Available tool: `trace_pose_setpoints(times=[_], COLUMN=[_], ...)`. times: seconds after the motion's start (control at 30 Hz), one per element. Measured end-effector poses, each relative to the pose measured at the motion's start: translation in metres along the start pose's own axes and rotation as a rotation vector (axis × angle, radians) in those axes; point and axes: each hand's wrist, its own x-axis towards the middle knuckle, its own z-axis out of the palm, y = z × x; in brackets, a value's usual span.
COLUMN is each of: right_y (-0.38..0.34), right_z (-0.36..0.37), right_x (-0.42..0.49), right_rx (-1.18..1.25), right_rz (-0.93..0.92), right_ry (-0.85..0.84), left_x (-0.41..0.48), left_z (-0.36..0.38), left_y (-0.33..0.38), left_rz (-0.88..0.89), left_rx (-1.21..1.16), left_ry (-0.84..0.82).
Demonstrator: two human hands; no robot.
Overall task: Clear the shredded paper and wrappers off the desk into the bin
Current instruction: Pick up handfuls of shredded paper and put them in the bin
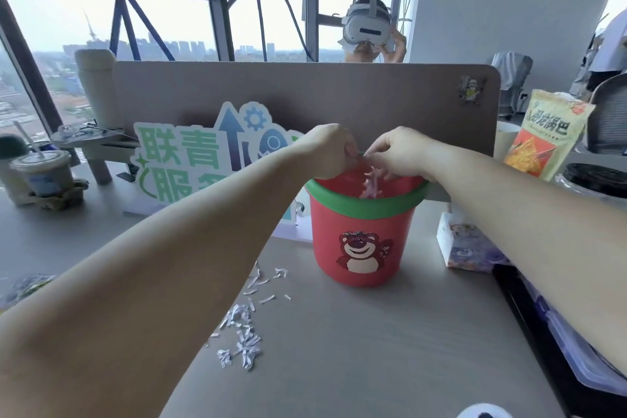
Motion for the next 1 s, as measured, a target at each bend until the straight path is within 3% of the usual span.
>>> trace_pose_setpoints(times=[0.5, 0.6, 0.73, 1.0], right_y=[-0.019, -0.034, -0.062, -0.091], right_z=[0.001, 0.003, 0.023, 0.109], right_x=[-0.026, -0.039, -0.061, -0.097], right_rx=[-0.082, -0.104, 0.109, 0.176], right_rz=[-0.076, -0.165, -0.331, -0.360], right_ry=[-0.024, 0.080, 0.201, 0.039], left_x=[-0.035, -0.057, -0.103, -0.215], left_z=[-0.023, -0.034, -0.043, -0.036], left_y=[-0.011, -0.017, -0.033, -0.097], left_rz=[0.074, 0.064, 0.015, -0.154], left_rx=[0.079, 0.035, 0.035, 0.110], left_ry=[-0.065, -0.053, -0.005, 0.015])
